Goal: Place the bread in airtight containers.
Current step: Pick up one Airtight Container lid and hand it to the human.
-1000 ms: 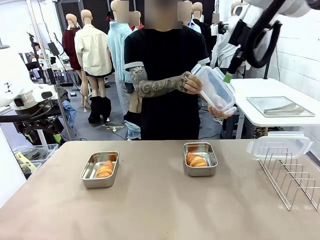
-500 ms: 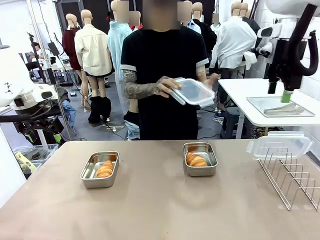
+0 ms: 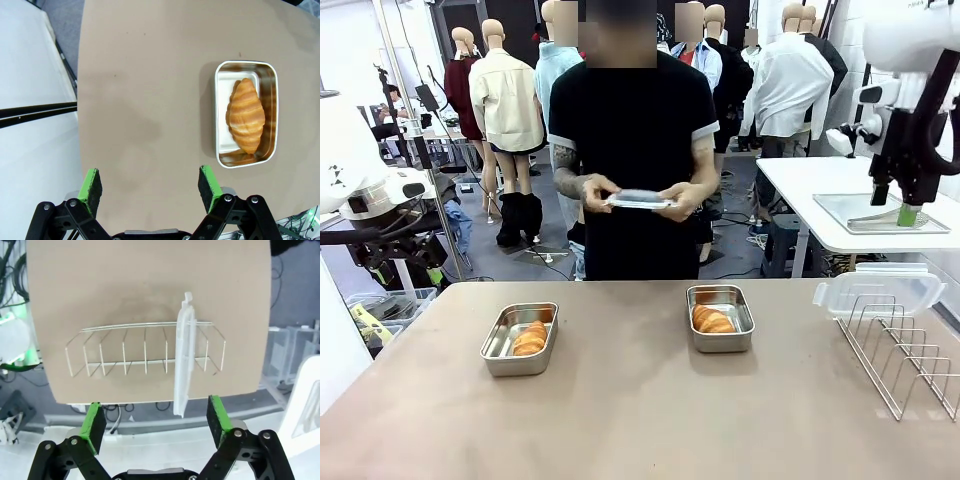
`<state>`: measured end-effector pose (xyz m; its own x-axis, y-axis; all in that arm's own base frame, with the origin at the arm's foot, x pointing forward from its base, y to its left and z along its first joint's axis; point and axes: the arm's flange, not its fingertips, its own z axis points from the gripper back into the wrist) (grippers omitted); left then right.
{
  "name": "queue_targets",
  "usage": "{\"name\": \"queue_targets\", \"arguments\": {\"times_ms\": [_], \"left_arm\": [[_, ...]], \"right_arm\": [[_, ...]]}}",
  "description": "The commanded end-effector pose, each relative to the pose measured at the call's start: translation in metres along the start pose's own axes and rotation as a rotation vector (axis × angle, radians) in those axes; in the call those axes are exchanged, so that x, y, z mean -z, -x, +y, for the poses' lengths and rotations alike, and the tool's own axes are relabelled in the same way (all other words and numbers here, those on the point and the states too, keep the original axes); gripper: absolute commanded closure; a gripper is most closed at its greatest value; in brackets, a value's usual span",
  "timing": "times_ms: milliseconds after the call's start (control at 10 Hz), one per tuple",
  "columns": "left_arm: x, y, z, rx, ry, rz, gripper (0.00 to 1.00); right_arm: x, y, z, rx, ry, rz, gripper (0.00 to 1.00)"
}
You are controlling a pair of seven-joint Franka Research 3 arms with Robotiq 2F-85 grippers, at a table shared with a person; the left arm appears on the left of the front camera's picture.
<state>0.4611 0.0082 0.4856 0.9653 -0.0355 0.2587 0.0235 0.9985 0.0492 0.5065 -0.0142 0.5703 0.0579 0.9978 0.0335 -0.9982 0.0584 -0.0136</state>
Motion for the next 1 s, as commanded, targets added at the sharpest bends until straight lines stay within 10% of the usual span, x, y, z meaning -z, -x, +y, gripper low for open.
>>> {"name": "queue_targets", "arguments": {"times_ms": [0, 900], "left_arm": [[0.000, 0.002, 0.000, -0.016, -0.008, 0.000, 0.00], [0.000, 0.002, 0.000, -0.016, -0.008, 0.000, 0.00]], "right_arm": [[0.024, 0.001, 0.007, -0.001, 0.005, -0.047, 0.00], [0.000, 0.000, 0.000, 0.000, 0.000, 0.000, 0.00]]}}
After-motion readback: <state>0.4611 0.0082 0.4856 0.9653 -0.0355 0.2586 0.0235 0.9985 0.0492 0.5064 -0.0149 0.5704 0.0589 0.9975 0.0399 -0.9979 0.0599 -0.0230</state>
